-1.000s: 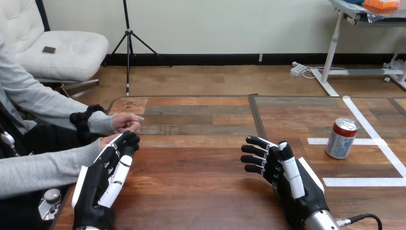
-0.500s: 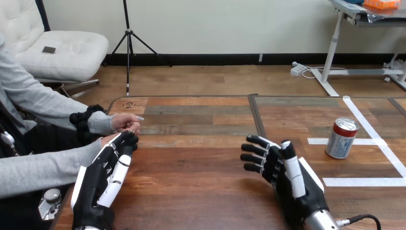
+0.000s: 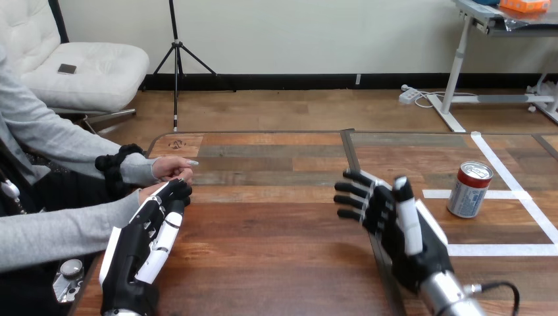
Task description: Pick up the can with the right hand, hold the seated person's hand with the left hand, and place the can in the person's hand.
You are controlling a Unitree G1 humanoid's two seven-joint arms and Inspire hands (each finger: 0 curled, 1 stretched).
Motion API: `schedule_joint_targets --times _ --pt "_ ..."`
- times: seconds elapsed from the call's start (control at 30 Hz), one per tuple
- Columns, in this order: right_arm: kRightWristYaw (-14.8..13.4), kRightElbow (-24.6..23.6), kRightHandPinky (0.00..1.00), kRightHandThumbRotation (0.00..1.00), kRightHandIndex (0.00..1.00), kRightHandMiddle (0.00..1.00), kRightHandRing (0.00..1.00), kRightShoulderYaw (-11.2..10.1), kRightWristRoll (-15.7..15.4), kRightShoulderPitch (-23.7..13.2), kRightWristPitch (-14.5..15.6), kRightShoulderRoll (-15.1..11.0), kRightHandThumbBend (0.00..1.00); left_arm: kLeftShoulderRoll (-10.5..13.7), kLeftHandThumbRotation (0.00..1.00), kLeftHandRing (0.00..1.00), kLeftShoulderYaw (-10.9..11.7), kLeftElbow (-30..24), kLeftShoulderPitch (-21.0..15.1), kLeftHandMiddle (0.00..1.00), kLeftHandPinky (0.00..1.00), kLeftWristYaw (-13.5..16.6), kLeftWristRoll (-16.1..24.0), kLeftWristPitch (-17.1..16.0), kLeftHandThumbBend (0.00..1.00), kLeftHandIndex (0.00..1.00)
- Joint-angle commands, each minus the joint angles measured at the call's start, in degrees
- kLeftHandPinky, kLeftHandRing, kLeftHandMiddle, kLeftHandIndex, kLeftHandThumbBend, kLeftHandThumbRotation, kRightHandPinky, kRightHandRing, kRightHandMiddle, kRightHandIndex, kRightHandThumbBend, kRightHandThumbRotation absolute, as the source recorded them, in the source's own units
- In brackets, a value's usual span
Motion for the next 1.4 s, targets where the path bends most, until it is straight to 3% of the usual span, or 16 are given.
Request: schedule_joint_targets --times 0.0,0.3,0.83,1.37 --pt "0.1 -2.0 0.74 1.0 0.81 0.79 0.79 -1.4 1.4 -7.8 -0.2 -1.4 0.95 0.3 0.59 0.86 0.1 -1.0 -4.1 0.83 0.93 -0.1 -0.2 -0.4 0.32 0.81" --pt "0.3 -1.4 0.72 1.0 0.82 0.8 0.79 -2.7 1.9 -11.0 -0.5 -2.9 0.95 0.2 0.59 0.86 0.0 -0.9 -4.0 0.83 0.93 0.1 0.0 -0.5 0.33 0.81" --pt "-3.7 -0.7 0.75 1.0 0.81 0.81 0.8 -3.9 0.2 -16.0 -1.2 -6.1 0.96 -0.1 0.58 0.88 0.0 -1.0 -3.8 0.85 0.93 -0.1 -0.3 -1.1 0.3 0.82" --pt "-6.8 0.6 0.79 1.0 0.81 0.81 0.81 -5.4 0.0 -20.1 0.1 -8.8 0.94 -0.1 0.57 0.88 0.2 -1.0 -3.7 0.85 0.93 -0.6 -0.9 -1.0 0.27 0.82"
